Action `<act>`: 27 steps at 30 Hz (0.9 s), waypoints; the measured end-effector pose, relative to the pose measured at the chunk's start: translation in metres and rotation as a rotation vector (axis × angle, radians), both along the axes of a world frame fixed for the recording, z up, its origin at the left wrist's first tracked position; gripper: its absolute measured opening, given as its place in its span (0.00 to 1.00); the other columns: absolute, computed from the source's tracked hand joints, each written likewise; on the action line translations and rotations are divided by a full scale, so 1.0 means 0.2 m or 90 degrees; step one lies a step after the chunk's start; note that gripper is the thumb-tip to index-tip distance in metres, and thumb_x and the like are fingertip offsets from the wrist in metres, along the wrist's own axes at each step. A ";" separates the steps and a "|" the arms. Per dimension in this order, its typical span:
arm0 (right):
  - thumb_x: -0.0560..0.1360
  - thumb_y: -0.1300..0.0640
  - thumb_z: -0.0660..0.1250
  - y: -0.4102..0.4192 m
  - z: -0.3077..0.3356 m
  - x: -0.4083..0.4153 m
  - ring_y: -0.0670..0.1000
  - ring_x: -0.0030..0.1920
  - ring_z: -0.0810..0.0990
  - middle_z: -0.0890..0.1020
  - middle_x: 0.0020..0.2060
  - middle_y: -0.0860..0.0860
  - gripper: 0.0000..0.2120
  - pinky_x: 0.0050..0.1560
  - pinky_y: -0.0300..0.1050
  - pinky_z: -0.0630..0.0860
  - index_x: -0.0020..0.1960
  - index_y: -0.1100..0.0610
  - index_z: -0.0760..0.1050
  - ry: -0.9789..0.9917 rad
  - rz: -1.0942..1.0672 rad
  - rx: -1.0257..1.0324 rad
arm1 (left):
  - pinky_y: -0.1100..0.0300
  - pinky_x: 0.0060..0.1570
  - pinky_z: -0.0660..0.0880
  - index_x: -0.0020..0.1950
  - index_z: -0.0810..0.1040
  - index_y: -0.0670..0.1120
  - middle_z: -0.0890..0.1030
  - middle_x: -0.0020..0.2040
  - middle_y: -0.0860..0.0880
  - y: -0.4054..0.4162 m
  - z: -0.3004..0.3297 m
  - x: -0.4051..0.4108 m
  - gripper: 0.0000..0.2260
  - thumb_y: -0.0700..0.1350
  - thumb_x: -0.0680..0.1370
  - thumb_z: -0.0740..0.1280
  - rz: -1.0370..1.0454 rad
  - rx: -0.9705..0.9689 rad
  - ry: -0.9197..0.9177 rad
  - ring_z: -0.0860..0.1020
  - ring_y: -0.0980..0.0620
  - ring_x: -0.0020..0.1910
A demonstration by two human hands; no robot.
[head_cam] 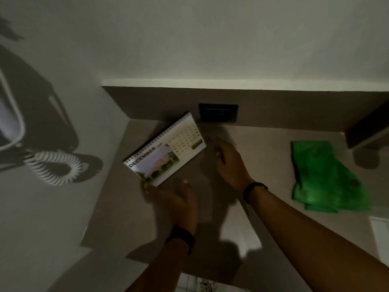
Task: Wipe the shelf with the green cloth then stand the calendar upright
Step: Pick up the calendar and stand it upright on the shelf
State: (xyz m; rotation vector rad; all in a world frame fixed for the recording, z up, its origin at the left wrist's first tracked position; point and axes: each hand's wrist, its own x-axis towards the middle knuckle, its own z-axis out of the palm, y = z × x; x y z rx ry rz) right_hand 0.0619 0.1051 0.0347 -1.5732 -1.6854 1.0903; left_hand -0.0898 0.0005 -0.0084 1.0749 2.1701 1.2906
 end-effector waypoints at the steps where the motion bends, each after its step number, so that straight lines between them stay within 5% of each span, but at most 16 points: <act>1: 0.82 0.66 0.58 0.04 0.00 -0.08 0.59 0.75 0.68 0.69 0.76 0.60 0.25 0.72 0.40 0.61 0.78 0.62 0.63 0.015 0.001 -0.013 | 0.34 0.81 0.57 0.85 0.37 0.38 0.45 0.86 0.35 0.01 0.01 -0.05 0.48 0.53 0.80 0.68 0.026 0.007 -0.040 0.51 0.37 0.86; 7: 0.80 0.67 0.56 0.12 0.00 -0.29 0.52 0.65 0.76 0.78 0.68 0.55 0.25 0.64 0.40 0.70 0.74 0.53 0.69 0.045 -0.008 -0.014 | 0.39 0.83 0.56 0.86 0.42 0.40 0.51 0.86 0.40 0.02 0.00 -0.20 0.44 0.48 0.81 0.67 -0.013 0.067 -0.130 0.55 0.43 0.86; 12: 0.81 0.67 0.55 0.07 0.00 -0.30 0.43 0.62 0.74 0.76 0.62 0.44 0.24 0.64 0.39 0.73 0.74 0.49 0.68 0.095 -0.037 -0.007 | 0.40 0.84 0.54 0.87 0.41 0.41 0.48 0.87 0.42 0.03 -0.01 -0.25 0.43 0.48 0.80 0.65 -0.037 0.044 -0.166 0.51 0.46 0.86; 16: 0.81 0.65 0.54 -0.04 -0.03 -0.30 0.44 0.61 0.77 0.78 0.62 0.43 0.25 0.64 0.47 0.78 0.74 0.45 0.67 0.107 -0.135 -0.023 | 0.42 0.83 0.59 0.87 0.49 0.46 0.61 0.85 0.45 0.14 0.02 -0.37 0.37 0.41 0.80 0.62 -0.116 0.045 -0.152 0.62 0.49 0.83; 22: 0.80 0.69 0.55 -0.24 -0.08 -0.38 0.54 0.66 0.78 0.73 0.73 0.51 0.35 0.67 0.55 0.78 0.80 0.42 0.54 0.120 -0.223 -0.026 | 0.81 0.66 0.63 0.86 0.55 0.44 0.71 0.75 0.55 0.35 0.04 -0.54 0.34 0.33 0.82 0.62 -0.231 -0.004 -0.108 0.68 0.80 0.66; 25: 0.80 0.69 0.55 -0.20 -0.07 -0.41 0.53 0.67 0.77 0.75 0.72 0.52 0.34 0.66 0.55 0.78 0.80 0.44 0.56 0.125 -0.245 -0.019 | 0.84 0.64 0.61 0.87 0.53 0.46 0.69 0.76 0.53 0.39 0.06 -0.57 0.34 0.35 0.83 0.63 -0.247 -0.026 -0.093 0.67 0.82 0.64; 27: 0.80 0.69 0.54 -0.15 -0.07 -0.42 0.54 0.65 0.78 0.76 0.70 0.53 0.33 0.65 0.56 0.78 0.80 0.46 0.56 0.119 -0.242 -0.019 | 0.82 0.65 0.64 0.86 0.54 0.48 0.72 0.75 0.53 0.43 0.07 -0.59 0.34 0.33 0.83 0.63 -0.252 -0.032 -0.089 0.72 0.72 0.65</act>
